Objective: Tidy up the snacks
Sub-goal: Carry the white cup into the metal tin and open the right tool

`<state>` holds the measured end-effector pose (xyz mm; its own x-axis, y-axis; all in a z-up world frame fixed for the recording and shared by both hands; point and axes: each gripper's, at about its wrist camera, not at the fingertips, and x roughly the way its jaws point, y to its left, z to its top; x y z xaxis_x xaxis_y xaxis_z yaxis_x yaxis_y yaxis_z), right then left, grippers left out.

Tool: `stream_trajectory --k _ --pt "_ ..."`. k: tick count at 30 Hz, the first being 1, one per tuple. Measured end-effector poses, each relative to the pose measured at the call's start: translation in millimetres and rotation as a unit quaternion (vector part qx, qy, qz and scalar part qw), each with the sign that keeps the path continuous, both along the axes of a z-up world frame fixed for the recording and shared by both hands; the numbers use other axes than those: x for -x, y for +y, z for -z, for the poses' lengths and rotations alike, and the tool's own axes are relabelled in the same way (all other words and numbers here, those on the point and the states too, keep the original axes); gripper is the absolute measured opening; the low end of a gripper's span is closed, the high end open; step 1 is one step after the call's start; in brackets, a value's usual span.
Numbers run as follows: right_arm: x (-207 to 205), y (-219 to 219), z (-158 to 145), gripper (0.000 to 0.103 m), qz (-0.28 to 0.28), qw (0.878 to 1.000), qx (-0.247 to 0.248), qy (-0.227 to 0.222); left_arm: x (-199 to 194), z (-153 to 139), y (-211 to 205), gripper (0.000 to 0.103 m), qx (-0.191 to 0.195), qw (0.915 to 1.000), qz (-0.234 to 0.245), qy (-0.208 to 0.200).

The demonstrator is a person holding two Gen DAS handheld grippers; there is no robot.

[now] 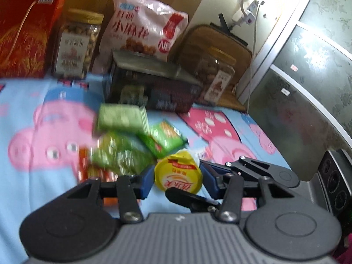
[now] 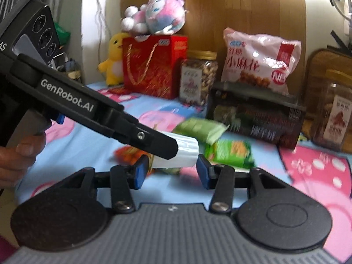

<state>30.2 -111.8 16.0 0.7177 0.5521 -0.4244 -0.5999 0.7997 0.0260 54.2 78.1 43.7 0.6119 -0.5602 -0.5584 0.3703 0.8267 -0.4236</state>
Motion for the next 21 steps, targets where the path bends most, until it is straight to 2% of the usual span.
stream_trajectory --k 6,12,18,21 --pt "-53.3 3.8 -16.6 0.049 0.039 0.999 -0.02 -0.014 -58.1 -18.6 -4.6 0.046 -0.005 0.9999 0.0 -0.012" --pt "-113.0 8.7 -26.9 0.049 0.076 0.996 -0.042 -0.018 -120.6 -37.7 -15.5 0.046 -0.027 0.9986 -0.011 -0.044" --pt "-165.9 14.3 -20.9 0.05 0.098 0.994 -0.054 0.01 -178.5 -33.9 -23.3 0.047 -0.043 0.9977 -0.03 -0.044" --pt "-180.4 20.9 -17.2 0.052 0.103 0.994 -0.031 0.02 -196.1 -27.0 -28.9 0.047 -0.054 0.997 -0.043 -0.035"
